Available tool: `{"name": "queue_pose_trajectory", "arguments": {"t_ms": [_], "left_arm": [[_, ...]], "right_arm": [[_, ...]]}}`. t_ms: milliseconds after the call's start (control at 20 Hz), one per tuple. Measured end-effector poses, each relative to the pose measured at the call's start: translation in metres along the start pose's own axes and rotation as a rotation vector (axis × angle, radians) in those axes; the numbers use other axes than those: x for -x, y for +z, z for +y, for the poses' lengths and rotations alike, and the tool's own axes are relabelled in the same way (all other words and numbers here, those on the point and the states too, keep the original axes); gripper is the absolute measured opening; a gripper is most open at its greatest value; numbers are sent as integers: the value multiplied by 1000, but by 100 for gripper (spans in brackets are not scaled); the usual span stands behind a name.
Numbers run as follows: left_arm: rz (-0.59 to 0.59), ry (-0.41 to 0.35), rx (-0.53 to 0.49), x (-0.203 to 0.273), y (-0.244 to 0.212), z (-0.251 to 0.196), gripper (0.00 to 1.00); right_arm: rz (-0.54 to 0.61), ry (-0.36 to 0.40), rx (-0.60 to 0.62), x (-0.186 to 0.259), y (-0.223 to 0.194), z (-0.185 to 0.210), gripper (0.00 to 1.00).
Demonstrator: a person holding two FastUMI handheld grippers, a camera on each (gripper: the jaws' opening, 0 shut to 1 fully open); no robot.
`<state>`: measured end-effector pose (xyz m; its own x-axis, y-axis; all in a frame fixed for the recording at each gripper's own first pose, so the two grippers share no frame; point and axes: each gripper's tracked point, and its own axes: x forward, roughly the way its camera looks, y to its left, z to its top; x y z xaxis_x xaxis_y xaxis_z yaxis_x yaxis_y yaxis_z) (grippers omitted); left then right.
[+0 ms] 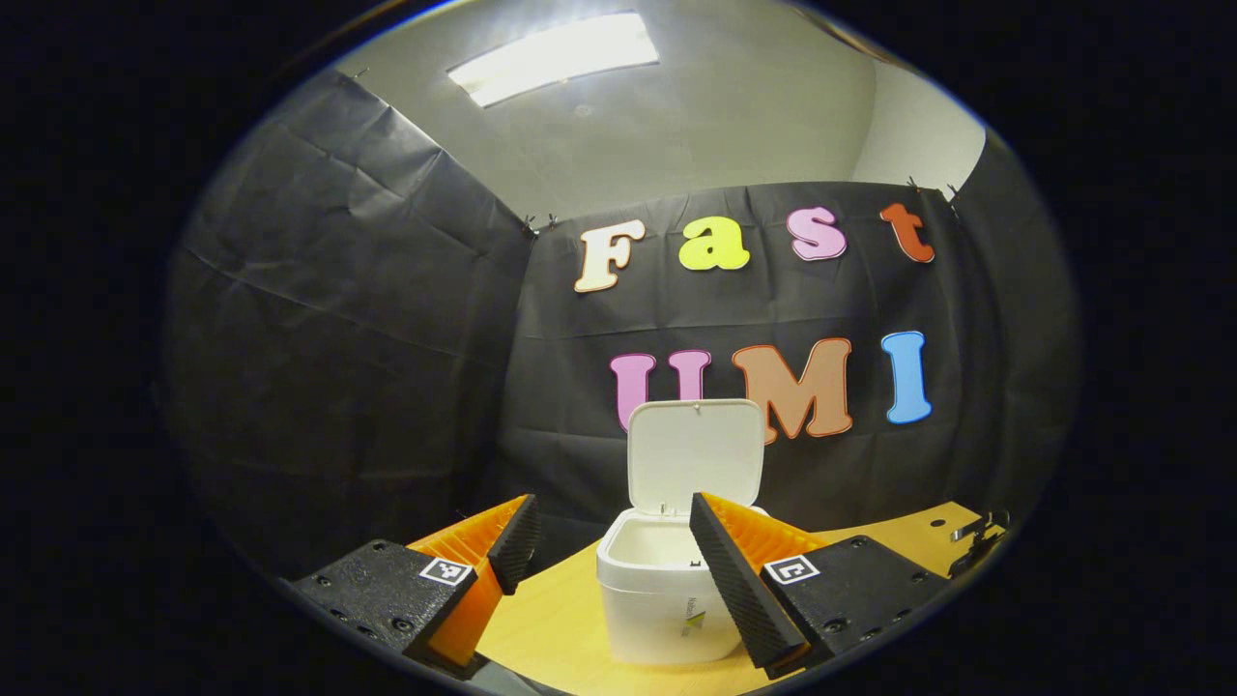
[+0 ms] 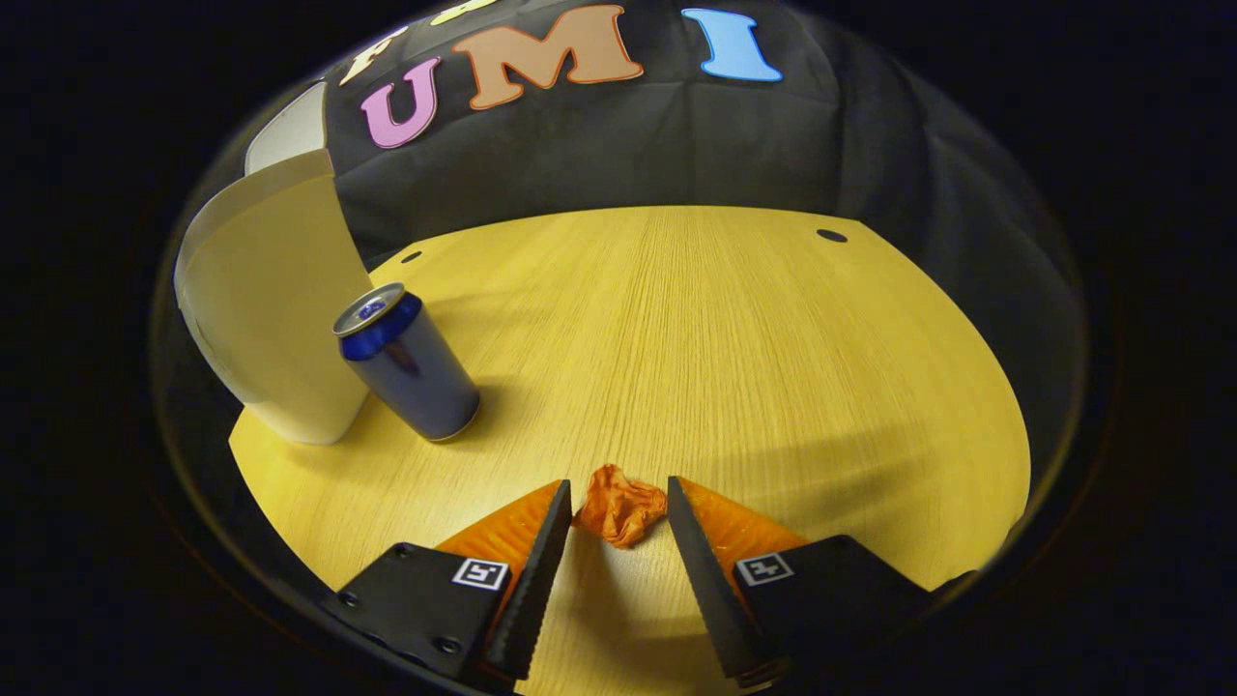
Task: Press the lid of the desktop garbage bin to open it, pick up the crumpled paper on the desktop and throw it into the bin, then pick up the pop can on the desktop and drop it into the bin, and finally close the garbage bin lid.
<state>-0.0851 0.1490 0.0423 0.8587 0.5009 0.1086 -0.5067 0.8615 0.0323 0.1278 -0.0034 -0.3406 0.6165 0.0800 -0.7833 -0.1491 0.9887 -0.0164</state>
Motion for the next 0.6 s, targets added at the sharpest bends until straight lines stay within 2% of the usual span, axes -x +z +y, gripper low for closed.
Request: {"name": "queue_pose_trajectory", "arguments": {"t_ms": [150,200,250,300,350,600], "left_arm": [[7,-1,4,1,-2,-2,93],[8,-3,3,1,-3,-2,93],[9,-5,4,1,-3,-3,93],[10,-7,4,1,-4,-4,94],[11,-8,4,0,-4,-5,94],[11,-11,12,4,-5,-1,93]], "right_arm": [[9,-12,16,-1,-3,-2,63],[6,-12,19,-2,-2,-2,54],[0,-14,21,-1,0,-2,53],[-7,-18,24,-2,2,-3,42],[-3,-14,27,-2,1,-2,36],[-45,19,53,17,15,9,25]]}}
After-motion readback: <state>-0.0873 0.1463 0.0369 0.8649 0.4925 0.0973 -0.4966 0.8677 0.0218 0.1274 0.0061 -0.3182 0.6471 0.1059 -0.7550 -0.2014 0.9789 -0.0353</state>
